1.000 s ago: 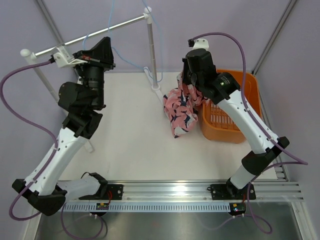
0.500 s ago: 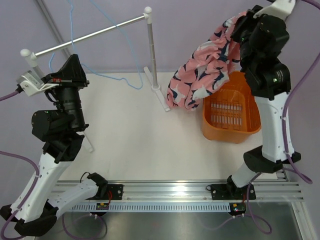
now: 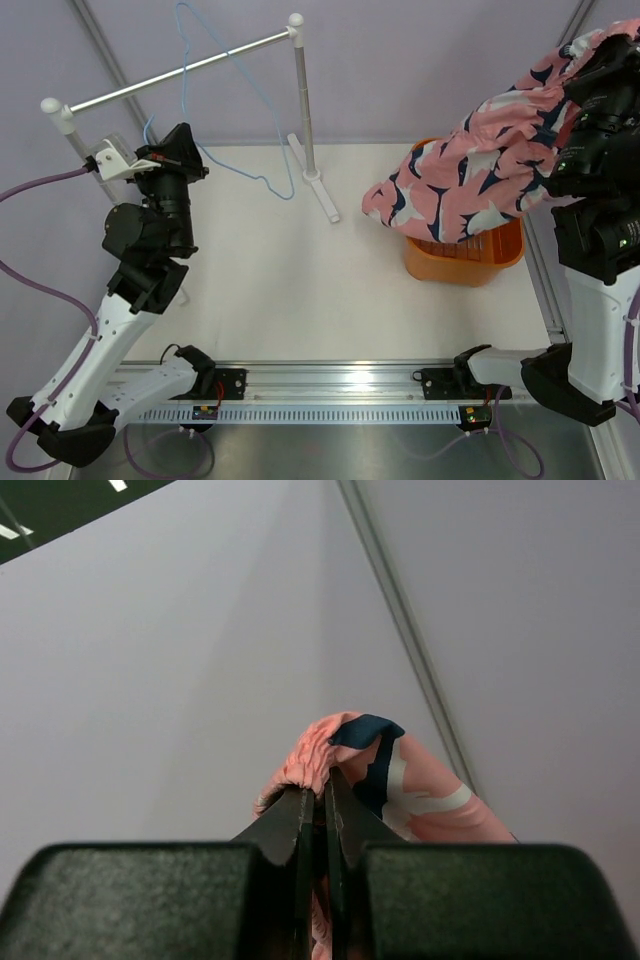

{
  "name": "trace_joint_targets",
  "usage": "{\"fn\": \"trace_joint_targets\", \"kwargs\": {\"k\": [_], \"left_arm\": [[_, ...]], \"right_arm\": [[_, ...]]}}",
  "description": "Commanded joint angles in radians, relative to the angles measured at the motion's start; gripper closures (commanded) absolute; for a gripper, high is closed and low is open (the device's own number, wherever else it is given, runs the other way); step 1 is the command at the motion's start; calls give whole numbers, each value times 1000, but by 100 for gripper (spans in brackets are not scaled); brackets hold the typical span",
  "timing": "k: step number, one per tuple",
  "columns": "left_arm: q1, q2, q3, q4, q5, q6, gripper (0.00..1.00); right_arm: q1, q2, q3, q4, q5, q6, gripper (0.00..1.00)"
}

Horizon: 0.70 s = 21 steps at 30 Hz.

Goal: Remove the shorts from the hanger

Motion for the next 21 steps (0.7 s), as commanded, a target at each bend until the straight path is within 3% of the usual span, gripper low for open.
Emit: {"fn": "trace_joint_targets", "kwargs": {"k": [1,5,10,14,17,21], "left_arm": [[1,-7,-4,58,-3,-21,100],[1,-1,-1,53,9,-19,100],[1,5,-8,47,20,-31,100],[1,1,-24,41,26,-39,100],[1,-5,-36,41,23,-27,100],[1,-7,-47,44,32,-30,100]], "right_arm": [[3,3,-28,104,91,-65,100],[-5,9,-50,126,105,-106,100],[-23,233,203,-79,91,-128,100],[-94,313,214,-204,-18,25,100],[-153,347,182,-318,-133,186,100],[-169,344,-7,-359,-225,282,100]]}}
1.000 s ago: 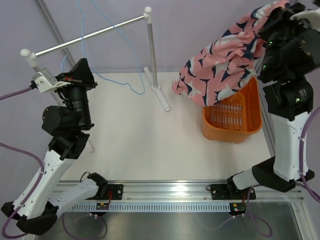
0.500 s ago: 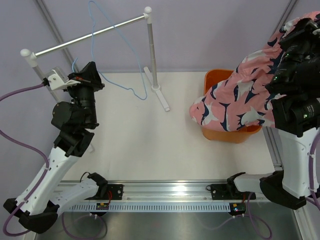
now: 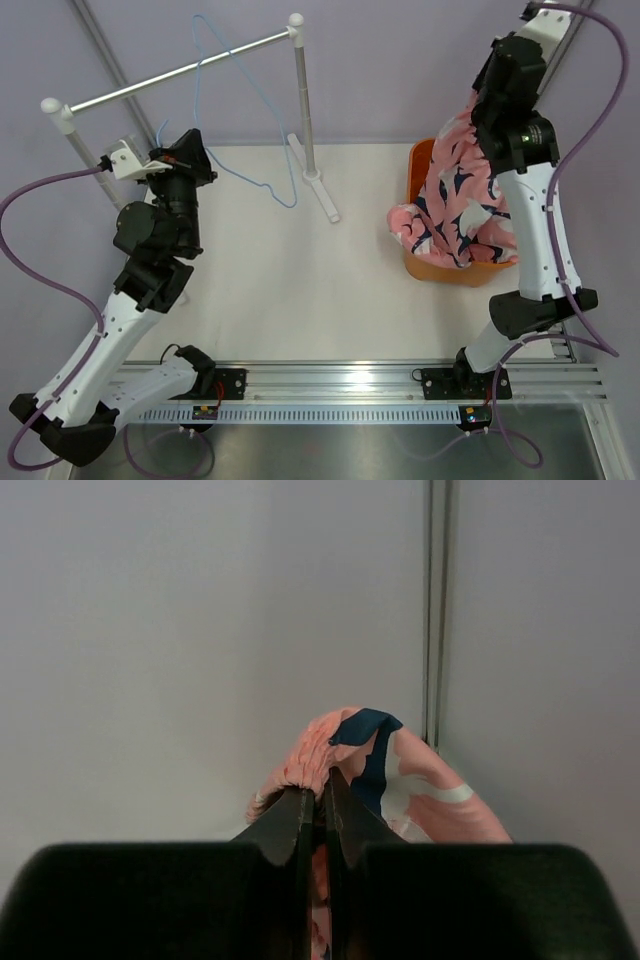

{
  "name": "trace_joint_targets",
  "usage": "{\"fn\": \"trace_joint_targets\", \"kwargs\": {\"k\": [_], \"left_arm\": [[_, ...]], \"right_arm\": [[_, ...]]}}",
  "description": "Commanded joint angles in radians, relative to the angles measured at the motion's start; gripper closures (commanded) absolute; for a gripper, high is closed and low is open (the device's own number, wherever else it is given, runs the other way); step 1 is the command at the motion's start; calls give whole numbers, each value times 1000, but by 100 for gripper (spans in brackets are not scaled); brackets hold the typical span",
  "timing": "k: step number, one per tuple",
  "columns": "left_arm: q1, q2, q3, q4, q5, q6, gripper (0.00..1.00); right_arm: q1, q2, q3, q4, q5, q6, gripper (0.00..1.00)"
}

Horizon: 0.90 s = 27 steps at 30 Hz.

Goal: Remove the shorts from the hanger

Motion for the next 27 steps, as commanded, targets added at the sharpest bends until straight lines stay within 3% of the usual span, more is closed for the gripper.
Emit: {"fn": "trace_joint_targets", "kwargs": {"k": [1,5,14,22,23,27], "left_arm": [[1,-12,-6,52,20,-16,100],[1,-18,-9,40,37,-26,100],[1,-74,-13,-64,58,-27,100],[1,-90,37,-296,129,-63,100],[1,-90,54,-324,136,-61,100],[1,-76,112,-492,190,-55,100]], "right_arm": [[-10,-8,-93,-97,-105,164,100],[-31,31,-295,-177,-148,271,100],[-62,-3,-763,-74,-282,431,100],[-63,43,-859,-40,-423,492,99],[-62,40,-877,-37,-426,492,97],[-62,-52,-922,-22,-395,492,64]]}}
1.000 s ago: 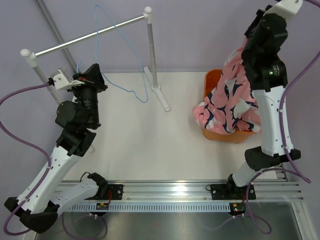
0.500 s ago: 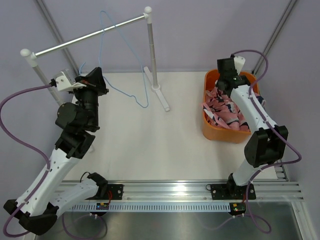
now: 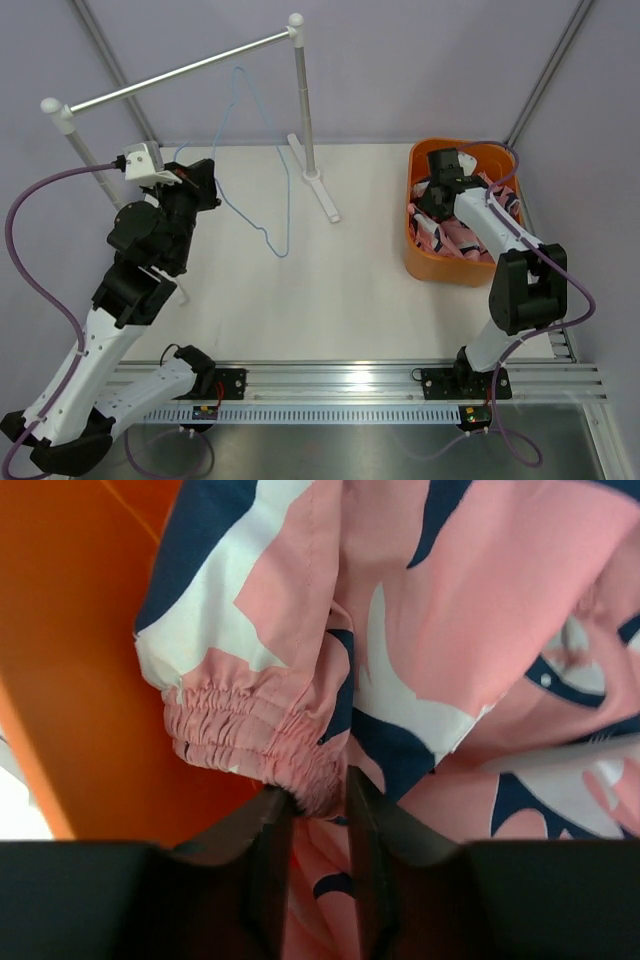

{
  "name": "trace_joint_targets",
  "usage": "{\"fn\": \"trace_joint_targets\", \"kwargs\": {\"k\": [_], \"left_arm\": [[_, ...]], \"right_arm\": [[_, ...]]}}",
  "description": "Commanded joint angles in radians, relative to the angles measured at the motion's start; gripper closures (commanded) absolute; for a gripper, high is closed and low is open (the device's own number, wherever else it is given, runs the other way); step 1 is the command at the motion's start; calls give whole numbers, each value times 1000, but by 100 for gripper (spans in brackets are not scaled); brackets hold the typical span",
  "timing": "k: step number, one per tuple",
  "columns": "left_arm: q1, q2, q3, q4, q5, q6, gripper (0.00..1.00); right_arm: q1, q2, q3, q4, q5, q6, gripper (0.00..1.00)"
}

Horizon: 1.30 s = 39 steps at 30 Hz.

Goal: Remove the shorts from the hanger

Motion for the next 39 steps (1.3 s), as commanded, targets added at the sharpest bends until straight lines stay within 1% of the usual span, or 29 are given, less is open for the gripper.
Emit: {"fn": "trace_joint_targets", "kwargs": {"k": [1,2,3,6,7,10,14,15,17,18,19,21,22,25,27,32,35,36,39], "left_arm": [[1,-2,88,-142,86,-9,100],[1,4,111,-168,92,-12,100],[1,10,124,-222,101,-13,100],[0,31,170,-305,161,-6,100],[1,37,180,-322,176,-3,100],[1,85,243,-408,215,11,100],[23,171,325,-494,245,20,100],[38,209,338,-515,293,19,100],[110,244,368,-526,359,13,100],[138,272,375,-525,424,5,100],[191,287,381,-521,457,4,100],[242,320,407,-517,541,-12,100],[276,353,421,-515,554,-16,100],[291,404,479,-495,546,-19,100],[291,442,518,-451,545,-23,100],[290,544,645,-434,519,-23,100],[273,602,719,-423,451,-3,100],[268,632,742,-425,406,14,100],[253,709,852,-451,335,33,100]], "right_arm": [[-3,-110,-20,29,8,24,58],[-3,-153,-16,18,20,18,53],[-3,-171,-10,14,23,15,42],[-2,-242,32,-6,43,-4,31],[-2,-259,52,-6,45,-11,25],[-3,-300,110,-9,54,-44,21],[-3,-328,168,-31,36,-70,21],[-3,-337,171,-28,28,-70,21],[-2,-372,165,-14,0,-74,21],[-3,-385,162,-11,-3,-77,21],[-3,-397,159,-9,-4,-79,21],[-2,-432,155,1,-29,-88,20],[-3,-452,148,9,-55,-88,21],[-3,-478,132,24,-87,-91,20],[-2,-501,122,35,-113,-94,20],[-2,-520,93,58,-196,-90,21],[-2,-526,67,86,-230,-87,21],[-2,-526,60,93,-234,-87,22],[-2,-527,38,110,-257,-85,22]]}}
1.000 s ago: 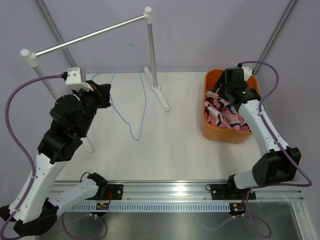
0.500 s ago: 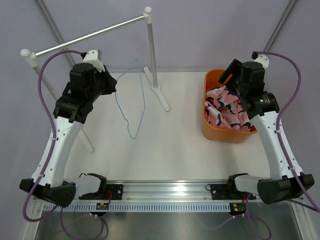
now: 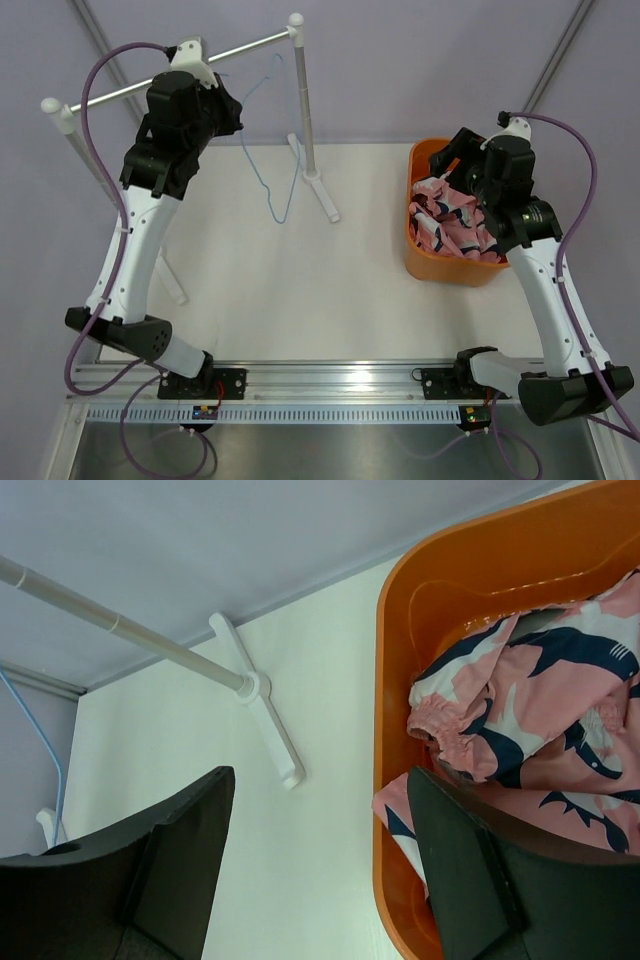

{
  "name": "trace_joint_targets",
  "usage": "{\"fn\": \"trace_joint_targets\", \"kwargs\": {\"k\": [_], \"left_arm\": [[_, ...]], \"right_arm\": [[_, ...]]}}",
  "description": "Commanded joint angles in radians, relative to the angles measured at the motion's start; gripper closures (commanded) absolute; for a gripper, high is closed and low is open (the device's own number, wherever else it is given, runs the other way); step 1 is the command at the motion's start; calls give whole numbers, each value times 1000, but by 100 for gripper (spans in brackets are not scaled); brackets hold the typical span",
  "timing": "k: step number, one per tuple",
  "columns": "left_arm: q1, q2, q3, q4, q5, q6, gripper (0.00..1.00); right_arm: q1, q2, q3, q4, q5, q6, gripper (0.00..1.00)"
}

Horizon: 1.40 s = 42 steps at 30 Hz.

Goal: Remove the shorts from the hanger

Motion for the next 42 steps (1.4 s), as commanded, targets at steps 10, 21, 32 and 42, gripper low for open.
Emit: {"fn": "trace_joint_targets", "kwargs": {"k": [10,21,32,42], "left_arm": [[-23,218,270,63,-277,45,100],[-23,247,236,222,-414,101,100],[-8,330,314,181,-448,107,100],[12,368,270,173,-446,88,100]], "right_arm": [[-2,-29,-40,74,-91,-13,23],[-2,-53,-75,87,-124,-10,23],[-2,-36,-74,101,-150,-5,23],[-2,-22,-86,109,-165,-3,23]]}}
